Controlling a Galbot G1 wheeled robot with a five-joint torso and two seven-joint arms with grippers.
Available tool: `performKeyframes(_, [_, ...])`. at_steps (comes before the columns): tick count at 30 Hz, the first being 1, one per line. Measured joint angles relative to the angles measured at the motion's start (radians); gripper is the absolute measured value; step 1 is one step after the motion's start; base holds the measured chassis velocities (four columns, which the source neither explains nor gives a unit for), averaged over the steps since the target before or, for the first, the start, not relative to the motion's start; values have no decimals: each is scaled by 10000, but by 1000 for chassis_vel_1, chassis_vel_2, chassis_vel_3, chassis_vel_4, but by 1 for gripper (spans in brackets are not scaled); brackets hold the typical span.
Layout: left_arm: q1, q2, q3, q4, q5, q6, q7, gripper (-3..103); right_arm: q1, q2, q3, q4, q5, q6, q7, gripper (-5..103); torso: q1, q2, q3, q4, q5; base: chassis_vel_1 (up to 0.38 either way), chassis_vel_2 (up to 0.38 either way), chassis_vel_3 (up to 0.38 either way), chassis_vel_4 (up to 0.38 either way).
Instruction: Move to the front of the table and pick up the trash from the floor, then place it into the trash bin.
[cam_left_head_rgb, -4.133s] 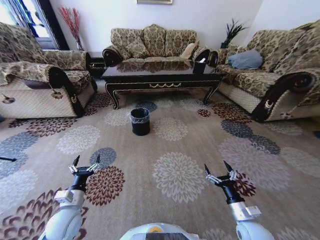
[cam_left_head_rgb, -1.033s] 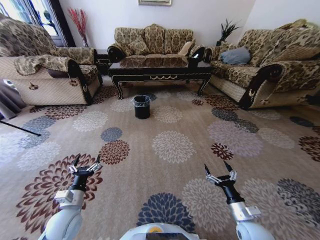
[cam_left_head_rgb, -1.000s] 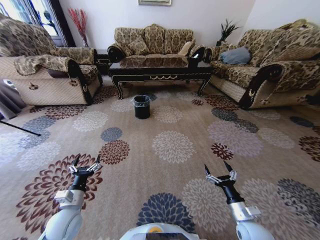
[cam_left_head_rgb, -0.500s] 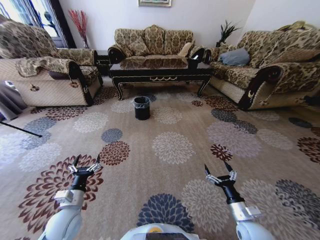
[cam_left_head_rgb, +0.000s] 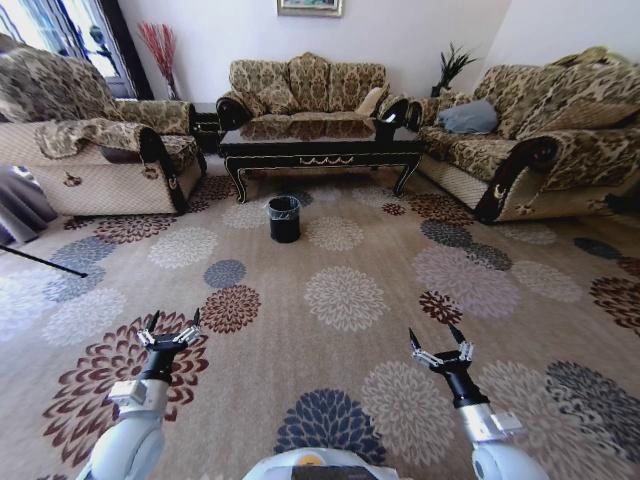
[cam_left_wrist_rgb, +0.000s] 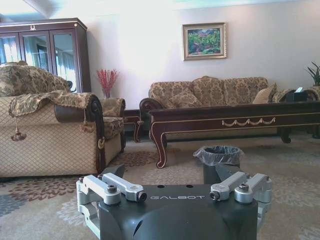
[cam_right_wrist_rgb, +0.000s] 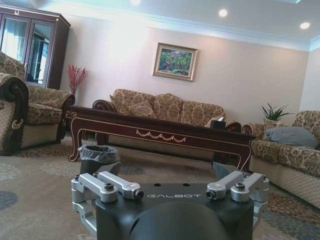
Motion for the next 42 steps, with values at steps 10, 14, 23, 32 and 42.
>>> performKeyframes(10, [0,0,0,0,0,0,0,100,0,-1,0,0,0,0,0,100,77,413,335,0,0,0,0,0,0])
performKeyframes(14, [0,0,0,0,0,0,0,100,0,0,0,0,0,0,0,100,109,552,441,0,0,0,0,0,0])
performKeyframes(23, [0,0,0,0,-1,0,0,100,0,0,1,0,0,1,0,100,192,902,709,1,0,0,0,0,0])
performKeyframes(32, [0,0,0,0,0,0,0,100,0,0,0,0,0,0,0,100,298,1255,956,0,0,0,0,0,0])
performKeyframes(42, [0,0,0,0,0,0,0,100,1,0,0,0,0,0,0,100,412,1681,1272,0,0,0,0,0,0])
